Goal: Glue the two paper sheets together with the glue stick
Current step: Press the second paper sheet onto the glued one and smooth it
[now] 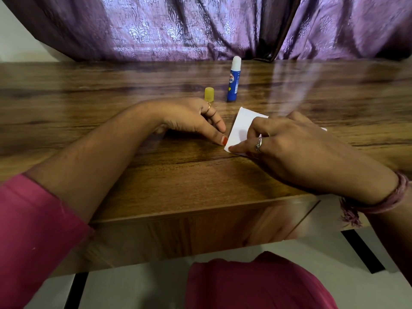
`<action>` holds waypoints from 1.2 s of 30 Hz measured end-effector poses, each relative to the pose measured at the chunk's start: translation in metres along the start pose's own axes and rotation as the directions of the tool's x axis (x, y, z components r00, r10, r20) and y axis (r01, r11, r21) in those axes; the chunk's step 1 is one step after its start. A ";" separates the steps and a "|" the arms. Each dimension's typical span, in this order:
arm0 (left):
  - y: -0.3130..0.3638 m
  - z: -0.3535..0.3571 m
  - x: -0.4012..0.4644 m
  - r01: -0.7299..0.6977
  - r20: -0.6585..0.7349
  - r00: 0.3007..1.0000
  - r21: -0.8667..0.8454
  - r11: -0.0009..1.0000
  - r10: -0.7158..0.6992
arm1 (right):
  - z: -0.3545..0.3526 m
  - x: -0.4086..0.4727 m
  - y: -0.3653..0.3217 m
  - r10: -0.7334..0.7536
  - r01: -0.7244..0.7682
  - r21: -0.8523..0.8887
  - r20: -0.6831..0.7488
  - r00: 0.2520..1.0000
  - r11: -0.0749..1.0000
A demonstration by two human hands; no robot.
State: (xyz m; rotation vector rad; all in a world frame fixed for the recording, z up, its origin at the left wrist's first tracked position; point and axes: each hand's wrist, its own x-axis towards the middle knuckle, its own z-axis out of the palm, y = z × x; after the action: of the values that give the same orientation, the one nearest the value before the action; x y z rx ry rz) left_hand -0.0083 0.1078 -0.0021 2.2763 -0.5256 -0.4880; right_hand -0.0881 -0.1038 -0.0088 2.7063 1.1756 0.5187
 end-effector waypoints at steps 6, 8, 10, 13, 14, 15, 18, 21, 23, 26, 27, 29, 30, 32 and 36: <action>-0.006 -0.005 0.002 0.005 0.012 1.000 -0.053 0.999 -0.004 | 0.000 0.000 0.000 0.011 -0.011 0.031 0.002 1.000 0.999; -0.006 -0.005 0.002 0.007 0.029 1.000 -0.078 0.997 -0.005 | 0.000 0.000 0.000 0.008 -0.008 0.029 0.003 1.000 1.000; -0.005 -0.006 0.002 0.011 0.032 0.999 -0.064 0.998 -0.009 | 0.000 0.000 0.000 0.007 -0.007 0.024 0.008 1.000 1.000; -0.004 -0.005 0.000 0.013 0.025 1.000 -0.004 1.000 -0.012 | 0.000 0.001 0.000 0.007 -0.008 0.024 0.021 1.000 1.000; -0.003 -0.005 -0.001 0.012 0.028 1.000 -0.002 1.000 -0.012 | 0.000 0.001 0.000 0.006 -0.007 0.023 0.026 1.000 1.000; -0.002 -0.005 -0.002 0.010 0.029 1.000 -0.001 1.000 -0.010 | 0.000 0.001 0.000 0.006 -0.007 0.019 0.031 1.000 1.000; -0.001 -0.004 -0.003 0.004 0.030 1.000 -0.001 1.000 -0.004 | 0.000 0.002 0.001 0.011 -0.011 0.004 0.033 0.999 1.000; -0.001 -0.003 -0.003 -0.002 0.032 0.999 -0.022 1.000 0.002 | 0.000 0.002 0.001 0.011 -0.011 0.001 0.035 0.999 1.000; -0.001 -0.002 -0.004 -0.001 0.034 0.999 -0.037 0.999 0.002 | -0.001 0.002 0.001 0.012 -0.012 0.006 0.042 0.999 1.000; -0.001 -0.001 -0.003 0.008 0.034 0.999 -0.055 0.998 -0.006 | -0.002 0.002 0.001 0.007 -0.007 0.007 0.044 0.999 1.000; -0.001 -0.001 -0.002 0.013 0.033 0.999 -0.061 0.998 -0.011 | -0.003 0.003 0.001 0.004 -0.004 0.004 0.043 0.999 1.000; -0.001 -0.001 -0.001 0.021 0.032 0.999 -0.061 0.998 -0.019 | -0.003 0.004 0.000 0.005 -0.005 0.005 0.051 0.999 1.000; 0.000 -0.001 -0.001 0.025 0.029 0.999 -0.058 0.998 -0.023 | -0.003 0.005 0.000 0.007 -0.007 0.006 0.053 0.999 1.000; 0.000 -0.001 -0.001 0.033 0.020 0.999 -0.056 0.998 -0.032 | -0.003 0.005 0.000 0.010 -0.010 0.008 0.050 0.999 1.000; 0.001 0.000 -0.001 0.043 0.011 0.999 -0.058 0.997 -0.043 | -0.001 0.004 0.001 0.001 -0.001 0.024 0.026 1.000 1.000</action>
State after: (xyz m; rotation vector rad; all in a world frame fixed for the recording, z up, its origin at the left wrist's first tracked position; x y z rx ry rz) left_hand -0.0090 0.1074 -0.0008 2.2342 -0.4623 -0.5290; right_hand -0.0853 -0.1010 -0.0063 2.7249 1.1814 0.4710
